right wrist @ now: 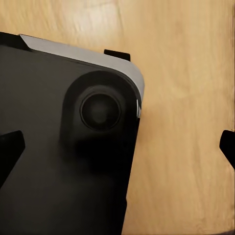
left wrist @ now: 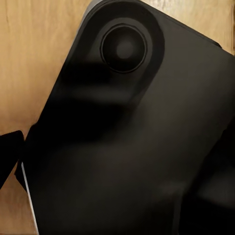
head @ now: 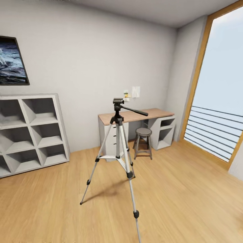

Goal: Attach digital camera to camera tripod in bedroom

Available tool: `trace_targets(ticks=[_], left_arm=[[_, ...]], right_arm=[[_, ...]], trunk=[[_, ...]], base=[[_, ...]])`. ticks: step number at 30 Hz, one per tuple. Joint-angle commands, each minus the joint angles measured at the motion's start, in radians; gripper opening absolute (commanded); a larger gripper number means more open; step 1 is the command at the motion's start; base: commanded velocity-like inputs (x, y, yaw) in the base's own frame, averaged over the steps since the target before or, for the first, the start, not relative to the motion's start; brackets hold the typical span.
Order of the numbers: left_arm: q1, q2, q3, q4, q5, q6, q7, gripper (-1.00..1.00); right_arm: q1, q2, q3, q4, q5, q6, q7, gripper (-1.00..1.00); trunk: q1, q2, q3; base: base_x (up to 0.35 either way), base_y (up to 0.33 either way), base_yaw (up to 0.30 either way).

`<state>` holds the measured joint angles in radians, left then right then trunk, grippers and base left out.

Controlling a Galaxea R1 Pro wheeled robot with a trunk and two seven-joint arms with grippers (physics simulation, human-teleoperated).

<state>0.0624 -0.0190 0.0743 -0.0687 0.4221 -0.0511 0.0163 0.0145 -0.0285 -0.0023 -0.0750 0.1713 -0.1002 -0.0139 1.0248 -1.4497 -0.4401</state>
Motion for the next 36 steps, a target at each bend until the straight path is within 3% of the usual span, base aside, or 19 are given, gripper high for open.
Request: trace_targets(ticks=[1,13,36], left_arm=[[0.000,0.000,0.008,-0.002,-0.003,-0.001,0.002,1.00],[0.000,0.000,0.008,-0.002,-0.002,-0.001,0.004,1.00],[0.000,0.001,0.009,-0.002,-0.001,-0.002,0.002,1.00]], right_arm=[[0.001,0.000,-0.001,-0.002,0.008,-0.001,-0.001,1.00],[0.001,0.003,-0.001,-0.002,0.008,-0.001,-0.001,1.00],[0.001,0.000,-0.001,-0.002,0.008,-0.001,-0.001,1.00]], trunk=[[0.000,0.000,-0.001],[0.000,0.000,-0.001],[0.000,0.000,-0.001]], base=[[0.092,-0.256,0.279],[0.024,-0.249,0.279],[0.000,-0.012,0.279]])
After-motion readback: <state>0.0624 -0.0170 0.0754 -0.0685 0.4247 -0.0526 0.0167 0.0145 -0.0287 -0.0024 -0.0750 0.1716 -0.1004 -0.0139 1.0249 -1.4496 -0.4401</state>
